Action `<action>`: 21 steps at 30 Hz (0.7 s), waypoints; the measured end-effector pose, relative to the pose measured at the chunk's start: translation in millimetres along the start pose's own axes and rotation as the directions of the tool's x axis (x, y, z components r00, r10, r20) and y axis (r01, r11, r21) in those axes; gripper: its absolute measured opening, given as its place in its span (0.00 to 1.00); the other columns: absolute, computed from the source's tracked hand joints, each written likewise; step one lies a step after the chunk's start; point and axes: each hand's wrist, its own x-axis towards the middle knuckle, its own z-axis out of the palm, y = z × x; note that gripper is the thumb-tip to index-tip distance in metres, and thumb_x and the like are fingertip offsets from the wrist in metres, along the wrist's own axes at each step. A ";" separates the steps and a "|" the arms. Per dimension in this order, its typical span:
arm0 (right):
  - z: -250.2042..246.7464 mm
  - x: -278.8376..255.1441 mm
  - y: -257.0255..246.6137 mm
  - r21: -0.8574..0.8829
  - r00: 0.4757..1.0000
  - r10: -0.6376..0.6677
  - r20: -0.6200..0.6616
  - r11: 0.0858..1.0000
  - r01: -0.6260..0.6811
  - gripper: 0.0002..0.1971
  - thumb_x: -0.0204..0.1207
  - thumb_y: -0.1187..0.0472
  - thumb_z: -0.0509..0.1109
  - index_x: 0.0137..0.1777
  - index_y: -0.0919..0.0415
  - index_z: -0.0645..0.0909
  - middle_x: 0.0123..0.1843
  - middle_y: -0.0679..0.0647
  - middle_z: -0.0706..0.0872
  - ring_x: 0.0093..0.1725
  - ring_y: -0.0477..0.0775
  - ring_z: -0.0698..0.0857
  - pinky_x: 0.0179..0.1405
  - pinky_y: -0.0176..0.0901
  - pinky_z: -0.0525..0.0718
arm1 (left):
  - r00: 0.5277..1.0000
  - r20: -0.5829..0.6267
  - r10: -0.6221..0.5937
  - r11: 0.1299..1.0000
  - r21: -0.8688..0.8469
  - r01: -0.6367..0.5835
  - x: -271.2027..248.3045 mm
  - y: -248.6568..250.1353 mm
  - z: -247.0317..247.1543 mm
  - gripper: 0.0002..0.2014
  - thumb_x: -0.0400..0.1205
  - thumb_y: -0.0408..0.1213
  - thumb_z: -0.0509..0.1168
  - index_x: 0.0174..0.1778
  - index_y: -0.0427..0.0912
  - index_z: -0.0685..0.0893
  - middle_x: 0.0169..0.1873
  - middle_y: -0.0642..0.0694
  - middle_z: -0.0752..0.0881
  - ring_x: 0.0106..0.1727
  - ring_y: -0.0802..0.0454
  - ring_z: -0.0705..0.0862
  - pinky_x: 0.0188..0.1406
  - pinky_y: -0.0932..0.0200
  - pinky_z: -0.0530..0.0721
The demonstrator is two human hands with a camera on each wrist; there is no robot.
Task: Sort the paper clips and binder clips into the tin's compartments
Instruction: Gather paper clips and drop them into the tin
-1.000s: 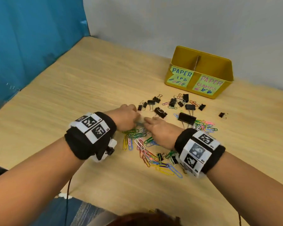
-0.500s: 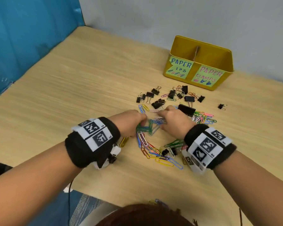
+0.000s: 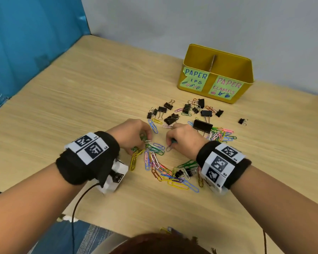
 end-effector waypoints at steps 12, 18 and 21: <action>-114.4 7.7 55.6 0.877 0.925 0.295 -0.240 0.473 0.076 0.12 0.70 0.79 0.70 0.34 0.62 0.82 0.26 0.51 0.86 0.19 0.39 0.83 0.25 0.29 0.85 | 0.953 -0.222 0.206 0.846 -0.449 -0.287 49.3 77.0 -68.3 0.14 0.73 0.18 0.68 0.40 0.44 0.80 0.32 0.46 0.75 0.32 0.51 0.82 0.24 0.58 0.89; -168.6 67.8 96.1 0.881 0.685 0.570 -0.454 0.403 0.248 0.15 0.69 0.77 0.69 0.29 0.57 0.78 0.22 0.47 0.84 0.19 0.41 0.81 0.20 0.33 0.82 | 0.827 -0.545 0.139 0.786 -0.447 -0.427 119.5 157.3 -95.9 0.10 0.72 0.24 0.71 0.40 0.43 0.81 0.28 0.47 0.75 0.33 0.46 0.81 0.32 0.48 0.90; -162.0 91.3 108.9 0.869 0.621 0.643 -0.449 0.476 0.135 0.16 0.69 0.76 0.68 0.28 0.54 0.74 0.29 0.52 0.80 0.25 0.49 0.80 0.33 0.48 0.86 | 0.787 -0.602 0.139 0.895 -0.263 -0.360 142.5 171.9 -93.5 0.15 0.71 0.34 0.74 0.54 0.38 0.86 0.41 0.41 0.88 0.48 0.44 0.86 0.54 0.52 0.86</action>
